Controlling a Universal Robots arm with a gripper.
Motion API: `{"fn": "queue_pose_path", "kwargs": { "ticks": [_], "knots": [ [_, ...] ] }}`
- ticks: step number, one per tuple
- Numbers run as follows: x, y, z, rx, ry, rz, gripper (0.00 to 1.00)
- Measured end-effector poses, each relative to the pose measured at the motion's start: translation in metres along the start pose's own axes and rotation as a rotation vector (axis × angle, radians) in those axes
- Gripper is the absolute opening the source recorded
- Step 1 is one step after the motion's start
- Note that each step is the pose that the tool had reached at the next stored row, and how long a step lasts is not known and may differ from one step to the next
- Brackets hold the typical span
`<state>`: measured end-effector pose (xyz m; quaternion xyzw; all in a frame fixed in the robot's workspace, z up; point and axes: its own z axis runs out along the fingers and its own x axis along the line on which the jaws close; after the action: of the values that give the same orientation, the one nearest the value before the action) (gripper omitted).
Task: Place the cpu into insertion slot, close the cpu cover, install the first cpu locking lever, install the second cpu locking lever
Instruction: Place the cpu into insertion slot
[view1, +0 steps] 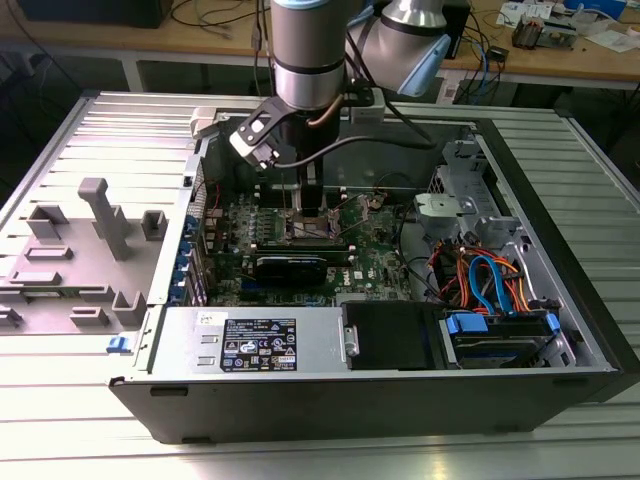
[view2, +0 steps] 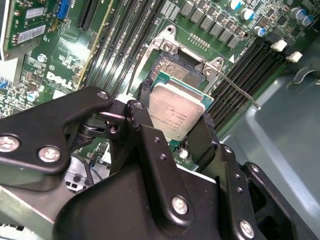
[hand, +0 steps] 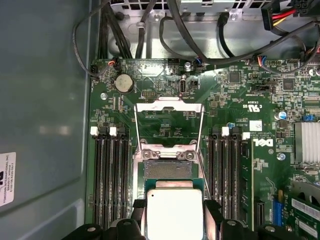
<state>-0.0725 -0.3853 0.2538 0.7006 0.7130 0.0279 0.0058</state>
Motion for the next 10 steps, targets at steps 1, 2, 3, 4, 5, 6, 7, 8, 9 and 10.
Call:
{"fn": "queue_pose_path", "kwargs": {
  "ticks": [1,2,3,4,5,6,7,8,9,10],
  "knots": [
    [0.0004,-0.0001,0.0015,0.0,-0.0001,0.001,0.54],
    [0.0007,-0.0001,0.0023,0.0,-0.0002,0.001,0.54],
    [0.0009,0.0,0.0033,0.0,-0.0001,0.001,0.54],
    [0.001,0.0,0.0041,-0.0001,-0.0001,0.001,0.54],
    [0.0011,0.0001,0.0048,-0.0001,0.0,0.001,0.54],
    [0.0013,0.0002,0.0056,-0.0001,-0.0001,0.001,0.54],
    [0.0016,0.0005,0.0062,0.0,-0.0001,0.001,0.54],
    [0.0018,0.0008,0.0071,-0.0001,-0.0001,0.001,0.54],
    [0.0018,0.0009,0.0077,-0.0001,0.0,0.001,0.54],
    [0.0018,0.0009,0.0078,0.0,-0.0003,0.001,0.54]
  ]
}}
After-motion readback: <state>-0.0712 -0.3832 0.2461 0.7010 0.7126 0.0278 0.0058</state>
